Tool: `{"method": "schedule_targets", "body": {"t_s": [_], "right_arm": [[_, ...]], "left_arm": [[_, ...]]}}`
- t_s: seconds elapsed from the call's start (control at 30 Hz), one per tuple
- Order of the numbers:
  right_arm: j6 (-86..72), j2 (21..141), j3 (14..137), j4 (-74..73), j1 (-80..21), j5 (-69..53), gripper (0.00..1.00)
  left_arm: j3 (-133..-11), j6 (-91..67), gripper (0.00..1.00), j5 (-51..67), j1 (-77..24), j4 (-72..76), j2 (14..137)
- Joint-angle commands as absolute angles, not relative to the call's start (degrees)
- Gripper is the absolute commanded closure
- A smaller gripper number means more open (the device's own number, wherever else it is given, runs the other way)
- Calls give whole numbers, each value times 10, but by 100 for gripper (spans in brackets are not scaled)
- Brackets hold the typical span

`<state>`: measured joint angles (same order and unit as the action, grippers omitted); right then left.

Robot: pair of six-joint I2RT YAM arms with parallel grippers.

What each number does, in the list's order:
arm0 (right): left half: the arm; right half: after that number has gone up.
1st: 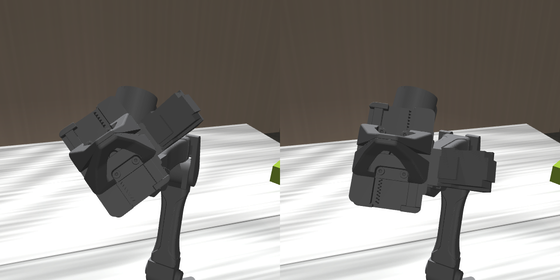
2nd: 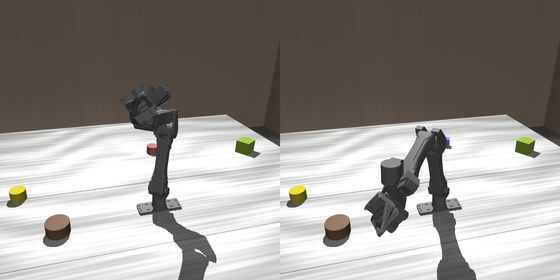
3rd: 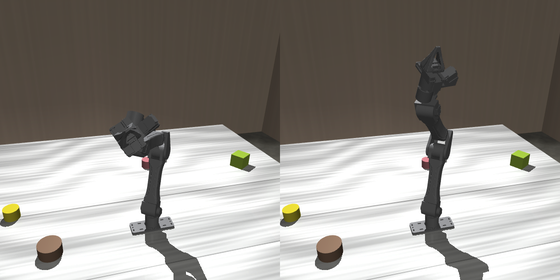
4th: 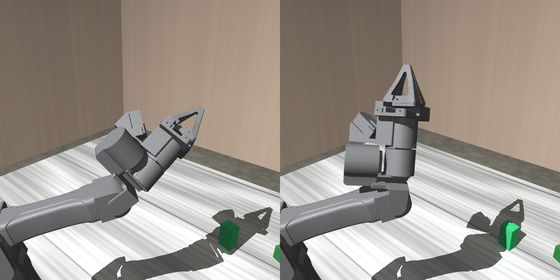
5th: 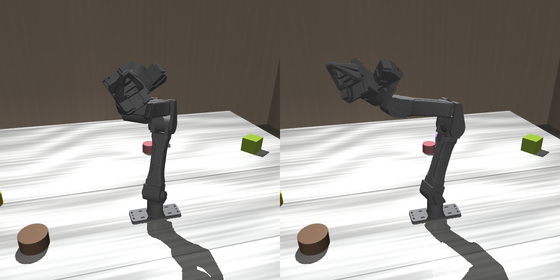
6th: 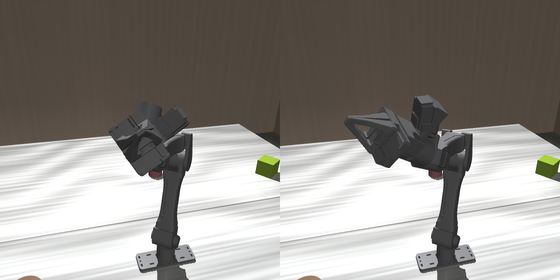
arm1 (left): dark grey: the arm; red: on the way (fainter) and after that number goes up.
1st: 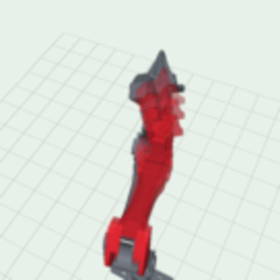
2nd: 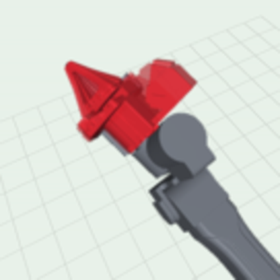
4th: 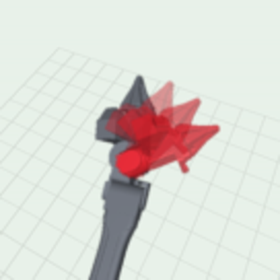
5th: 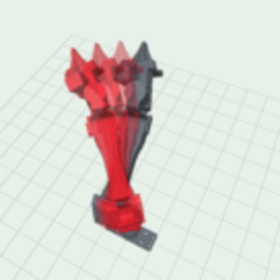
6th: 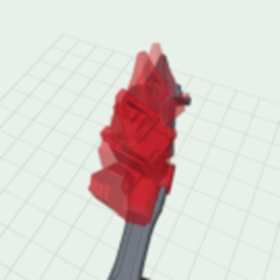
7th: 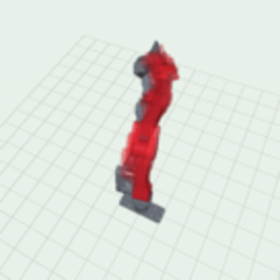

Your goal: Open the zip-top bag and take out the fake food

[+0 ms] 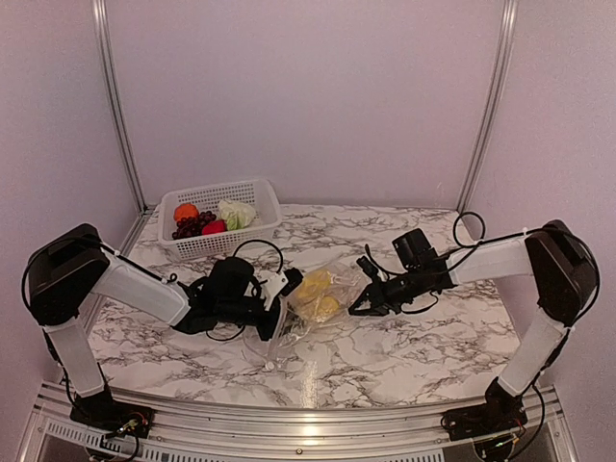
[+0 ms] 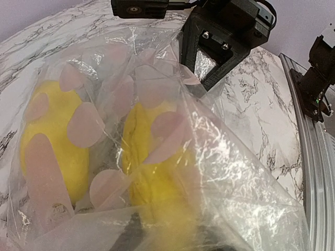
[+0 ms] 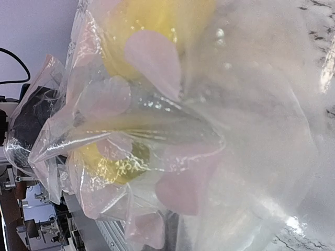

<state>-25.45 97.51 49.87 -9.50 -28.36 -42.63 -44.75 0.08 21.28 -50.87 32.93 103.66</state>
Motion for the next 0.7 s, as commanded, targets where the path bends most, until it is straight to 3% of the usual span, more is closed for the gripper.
{"method": "schedule_targets", "body": {"t_s": [0.0, 0.17, 0.3, 0.53, 0.67], "right_arm": [[-252, 972, 481, -119, -223, -304, 100], [-257, 978, 467, -102, -223, -319, 100], [-256, 985, 466, -98, -226, -330, 100], [-241, 986, 464, -111, -226, -322, 100], [-243, 989, 461, -105, -226, -326, 100]], "left_arm": [[-404, 43, 68, 216, -498, 184, 1022], [-410, 35, 62, 185, -497, 174, 1045], [-432, 22, 63, 166, -497, 170, 1070], [-431, 41, 52, 171, -498, 153, 1067], [-427, 42, 50, 164, -498, 149, 1066]]}}
